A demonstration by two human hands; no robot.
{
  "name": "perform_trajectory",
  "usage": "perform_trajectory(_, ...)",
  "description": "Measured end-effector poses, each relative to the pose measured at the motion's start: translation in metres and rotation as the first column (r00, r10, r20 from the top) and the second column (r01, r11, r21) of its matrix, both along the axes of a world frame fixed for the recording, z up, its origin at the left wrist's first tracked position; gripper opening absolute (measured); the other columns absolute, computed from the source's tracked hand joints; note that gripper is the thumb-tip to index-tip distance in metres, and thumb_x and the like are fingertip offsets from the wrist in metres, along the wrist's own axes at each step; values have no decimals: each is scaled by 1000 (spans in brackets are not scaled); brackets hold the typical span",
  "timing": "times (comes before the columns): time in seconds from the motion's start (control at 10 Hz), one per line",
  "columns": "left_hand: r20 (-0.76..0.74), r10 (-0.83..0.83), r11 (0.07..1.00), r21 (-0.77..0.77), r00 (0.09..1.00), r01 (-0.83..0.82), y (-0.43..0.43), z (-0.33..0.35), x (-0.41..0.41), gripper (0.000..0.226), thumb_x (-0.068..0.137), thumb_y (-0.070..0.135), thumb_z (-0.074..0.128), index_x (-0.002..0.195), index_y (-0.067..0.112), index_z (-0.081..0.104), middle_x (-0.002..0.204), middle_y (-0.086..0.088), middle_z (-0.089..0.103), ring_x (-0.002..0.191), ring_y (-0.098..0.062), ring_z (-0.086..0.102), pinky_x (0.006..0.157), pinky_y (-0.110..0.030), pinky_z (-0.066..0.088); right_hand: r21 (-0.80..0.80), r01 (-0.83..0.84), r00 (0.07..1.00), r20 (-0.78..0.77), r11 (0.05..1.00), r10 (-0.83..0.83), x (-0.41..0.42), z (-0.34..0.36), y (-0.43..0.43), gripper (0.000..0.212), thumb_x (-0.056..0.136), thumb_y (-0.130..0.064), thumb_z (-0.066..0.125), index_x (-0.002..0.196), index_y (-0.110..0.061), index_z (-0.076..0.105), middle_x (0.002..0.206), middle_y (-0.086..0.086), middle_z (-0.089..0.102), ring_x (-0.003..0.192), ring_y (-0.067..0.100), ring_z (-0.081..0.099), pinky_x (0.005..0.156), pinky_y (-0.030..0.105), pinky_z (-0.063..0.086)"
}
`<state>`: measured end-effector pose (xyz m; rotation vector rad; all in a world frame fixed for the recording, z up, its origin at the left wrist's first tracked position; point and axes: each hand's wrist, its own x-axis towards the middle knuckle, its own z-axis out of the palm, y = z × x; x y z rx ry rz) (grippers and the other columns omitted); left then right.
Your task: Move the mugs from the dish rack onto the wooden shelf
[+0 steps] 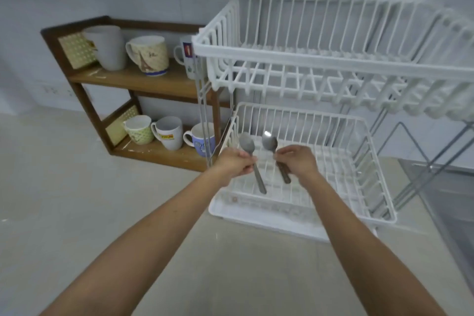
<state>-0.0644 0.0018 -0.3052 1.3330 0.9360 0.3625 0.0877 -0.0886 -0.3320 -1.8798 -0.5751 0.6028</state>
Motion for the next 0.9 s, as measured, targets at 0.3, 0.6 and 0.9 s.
perform_trajectory(0.3, -251, 138, 988, 104, 958, -115, 28, -68, 60, 30, 83, 2, 69, 59, 11, 53, 71, -9, 58, 67, -20, 62, 83, -37, 57, -198, -72, 985, 142, 977, 101, 21, -54, 26, 8, 73, -17, 78, 78, -18, 72, 83, 5, 73, 79, 22, 70, 77, 33, 57)
perform_trajectory(0.6, -406, 103, 895, 436, 908, 93, 19, -66, 58, 20, 87, 24, 65, 85, 5, 69, 96, -21, 72, 93, -34, 68, 85, -42, 55, -201, -81, 951, 279, 976, 136, 14, -45, 20, 9, 81, -11, 71, 89, -7, 71, 96, 6, 73, 93, 19, 65, 75, 19, 43)
perform_trajectory(0.9, -80, -16, 510, 857, 997, 77, -26, -52, -19, 19, 90, 13, 54, 107, 17, 63, 108, 0, 66, 104, -18, 58, 88, -38, 49, 122, -19, 765, 641, 992, -64, -74, -27, -38, 14, 84, -10, 60, 93, -18, 68, 99, -3, 69, 95, 15, 56, 79, 21, 38)
